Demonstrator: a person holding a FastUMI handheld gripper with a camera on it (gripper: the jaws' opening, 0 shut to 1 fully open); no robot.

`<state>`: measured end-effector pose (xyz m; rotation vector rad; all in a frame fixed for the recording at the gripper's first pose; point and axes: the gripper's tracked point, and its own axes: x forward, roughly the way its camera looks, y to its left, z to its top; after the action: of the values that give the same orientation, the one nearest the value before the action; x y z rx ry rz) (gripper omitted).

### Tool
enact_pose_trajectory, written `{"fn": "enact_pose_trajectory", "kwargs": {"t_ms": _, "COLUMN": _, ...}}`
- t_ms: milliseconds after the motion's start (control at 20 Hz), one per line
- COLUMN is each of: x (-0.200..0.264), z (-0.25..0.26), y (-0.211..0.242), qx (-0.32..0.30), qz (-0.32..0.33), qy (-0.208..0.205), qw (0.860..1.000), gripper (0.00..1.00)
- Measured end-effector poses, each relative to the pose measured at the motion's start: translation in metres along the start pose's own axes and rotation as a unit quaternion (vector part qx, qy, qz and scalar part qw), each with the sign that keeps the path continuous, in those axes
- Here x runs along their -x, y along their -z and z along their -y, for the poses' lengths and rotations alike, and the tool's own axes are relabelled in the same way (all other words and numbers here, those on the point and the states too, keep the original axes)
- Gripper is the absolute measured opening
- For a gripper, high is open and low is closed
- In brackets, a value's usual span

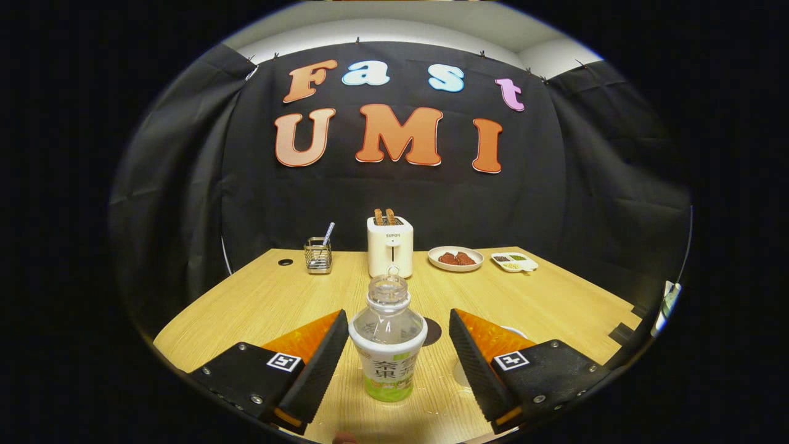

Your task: Take the bottle from table, then pour the juice into the cup, finally place the bottle on the coaster

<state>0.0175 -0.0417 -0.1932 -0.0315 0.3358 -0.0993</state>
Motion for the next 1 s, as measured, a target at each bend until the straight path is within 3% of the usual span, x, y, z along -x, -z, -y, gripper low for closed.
{"fn": "enact_pose_trajectory", "kwargs": {"t_ms": 850, "x": -0.033, "z": -0.015, "y": 0.076, "qx": 0.025, "qz": -0.065, "qy": -0.011, "qw": 0.998, "gripper": 0.97}}
{"fn": "enact_pose_trajectory", "kwargs": {"t_ms": 900, "x": -0.033, "z": -0.015, "y": 0.077, "qx": 0.025, "qz": -0.066, "qy": -0.01, "qw": 0.997, "gripper": 0.97}}
{"fn": "enact_pose_trajectory", "kwargs": {"t_ms": 1000, "x": -0.034, "z": -0.016, "y": 0.075, "qx": 0.02, "qz": -0.062, "qy": -0.012, "qw": 0.998, "gripper": 0.85}}
